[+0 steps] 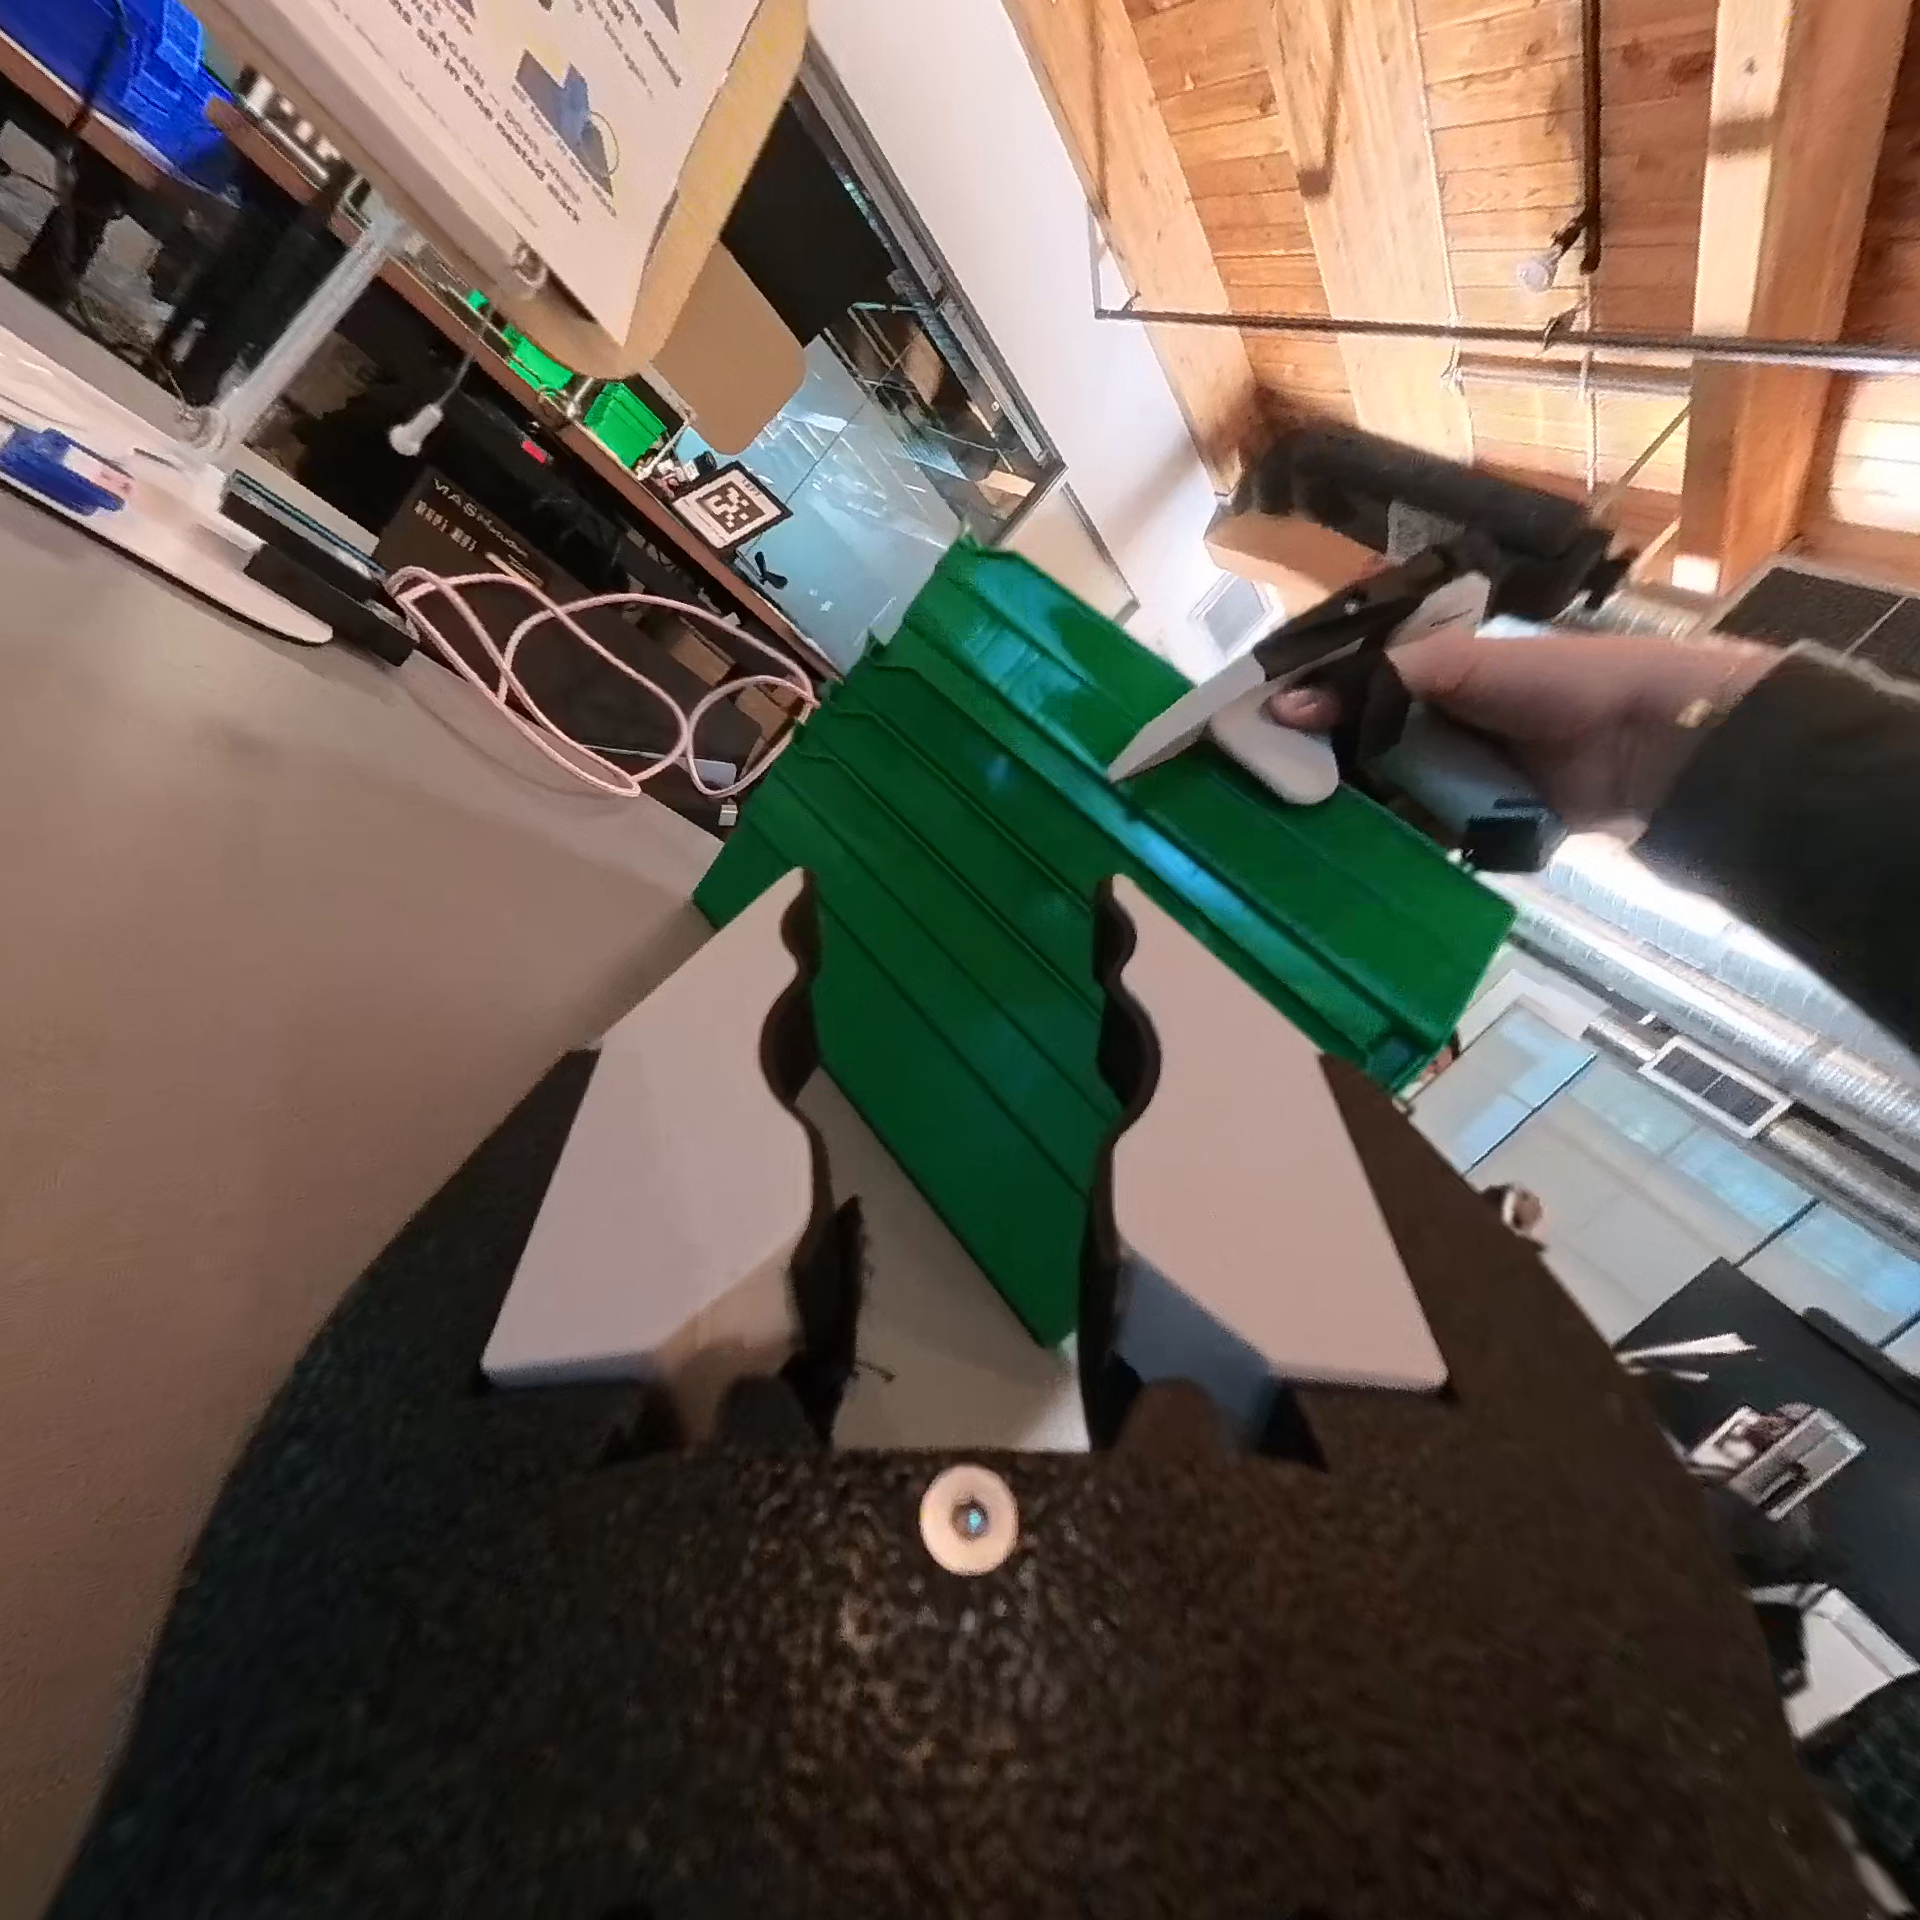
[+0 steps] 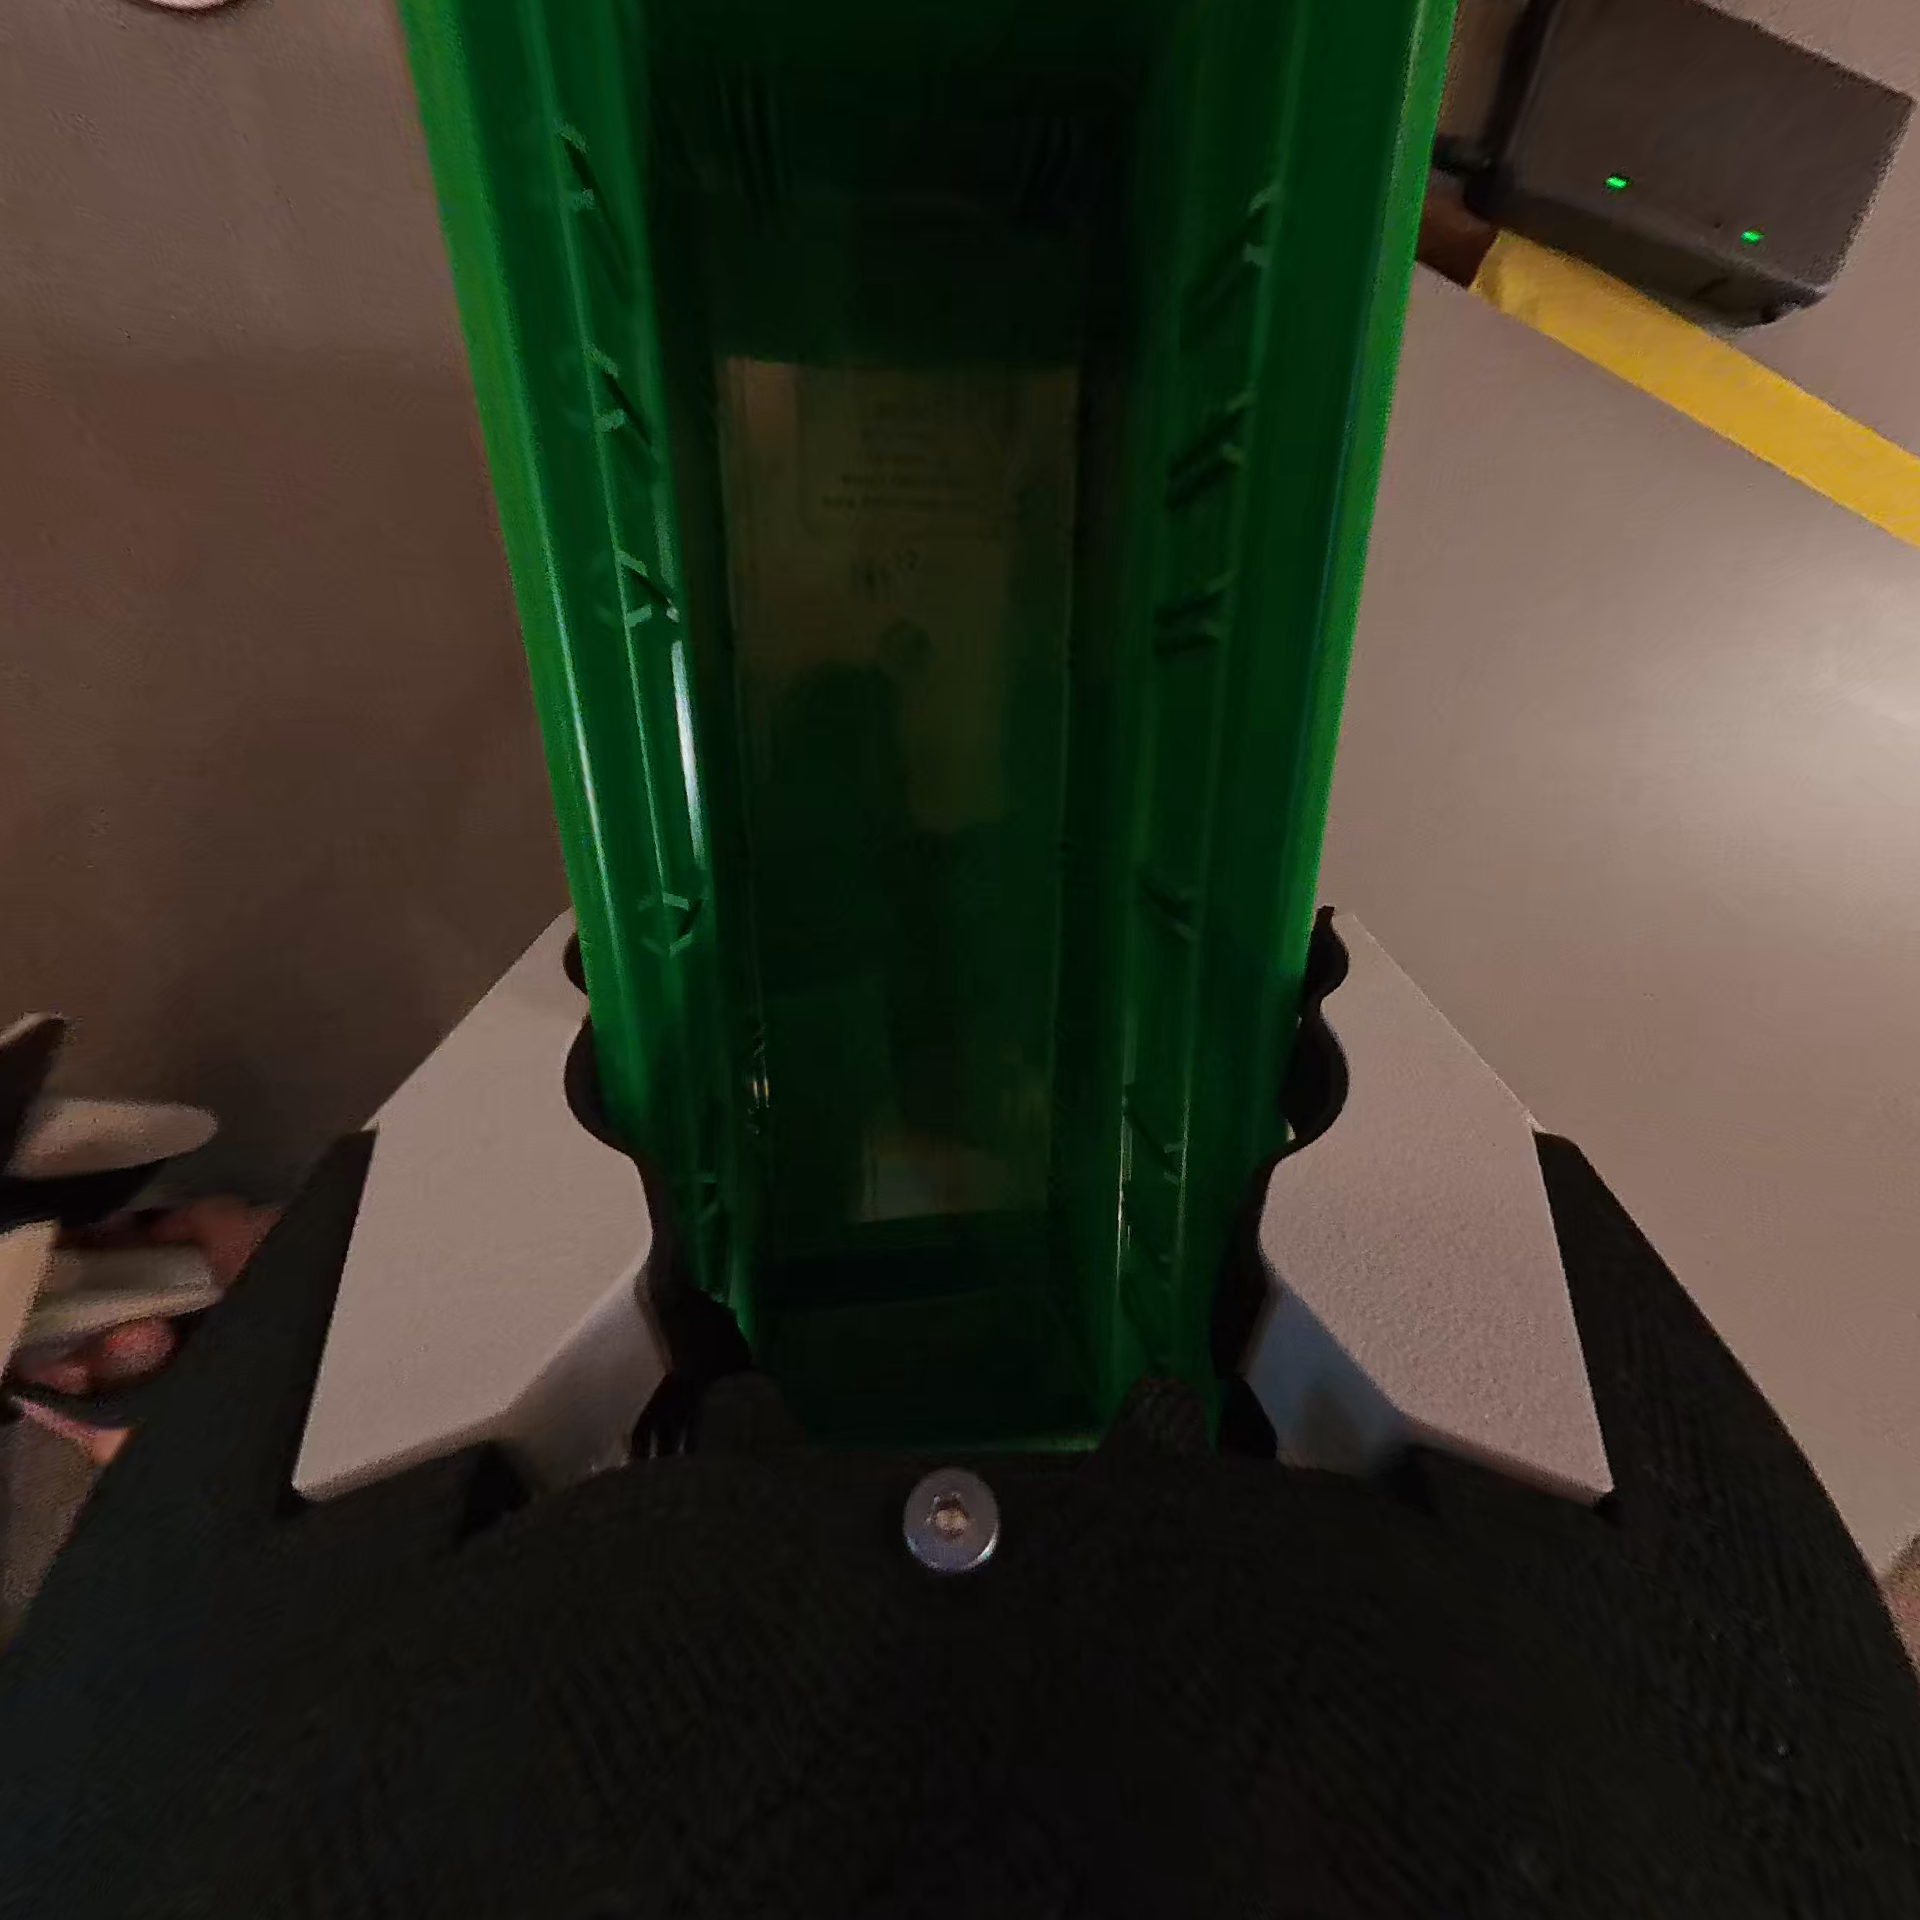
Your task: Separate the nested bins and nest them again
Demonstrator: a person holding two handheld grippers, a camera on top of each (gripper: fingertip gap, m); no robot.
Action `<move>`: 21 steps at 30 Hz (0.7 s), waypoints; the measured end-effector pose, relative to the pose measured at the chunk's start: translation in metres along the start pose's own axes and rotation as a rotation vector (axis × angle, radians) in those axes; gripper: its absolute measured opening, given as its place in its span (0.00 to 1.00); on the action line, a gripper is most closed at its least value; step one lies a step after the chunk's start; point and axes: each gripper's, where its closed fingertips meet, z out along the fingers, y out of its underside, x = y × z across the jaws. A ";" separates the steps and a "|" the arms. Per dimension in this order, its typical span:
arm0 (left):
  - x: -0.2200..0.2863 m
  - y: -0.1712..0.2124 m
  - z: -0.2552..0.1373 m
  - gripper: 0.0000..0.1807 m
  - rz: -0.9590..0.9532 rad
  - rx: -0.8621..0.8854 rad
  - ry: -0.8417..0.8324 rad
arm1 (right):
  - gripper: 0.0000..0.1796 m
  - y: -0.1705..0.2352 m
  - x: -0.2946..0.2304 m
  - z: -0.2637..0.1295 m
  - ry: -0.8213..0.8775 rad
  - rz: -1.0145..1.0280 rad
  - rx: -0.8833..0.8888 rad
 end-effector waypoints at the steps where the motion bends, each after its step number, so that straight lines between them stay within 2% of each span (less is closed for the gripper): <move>1: -0.001 -0.002 -0.001 0.28 -0.019 0.010 0.005 | 0.71 0.002 0.000 0.005 0.003 -0.006 -0.005; 4: -0.002 -0.005 -0.003 0.28 -0.032 0.029 0.005 | 0.76 0.005 -0.004 0.018 0.001 -0.029 -0.007; 6: -0.001 -0.004 -0.002 0.28 -0.019 0.023 0.004 | 0.77 -0.004 -0.007 0.016 0.015 -0.059 0.057; 9: 0.001 -0.002 -0.001 0.29 0.000 0.012 0.009 | 0.86 -0.029 -0.018 -0.006 -0.002 -0.146 0.255; 13: 0.002 -0.002 -0.001 0.30 0.011 0.012 0.003 | 0.89 -0.041 -0.035 -0.061 -0.115 -0.257 0.582; 18: 0.004 0.003 0.001 0.30 0.033 -0.008 -0.001 | 0.87 -0.001 -0.009 -0.112 -0.189 -0.295 0.972; 21: 0.004 0.005 0.002 0.30 0.057 -0.015 -0.011 | 0.84 0.036 0.039 -0.112 -0.119 -0.257 1.183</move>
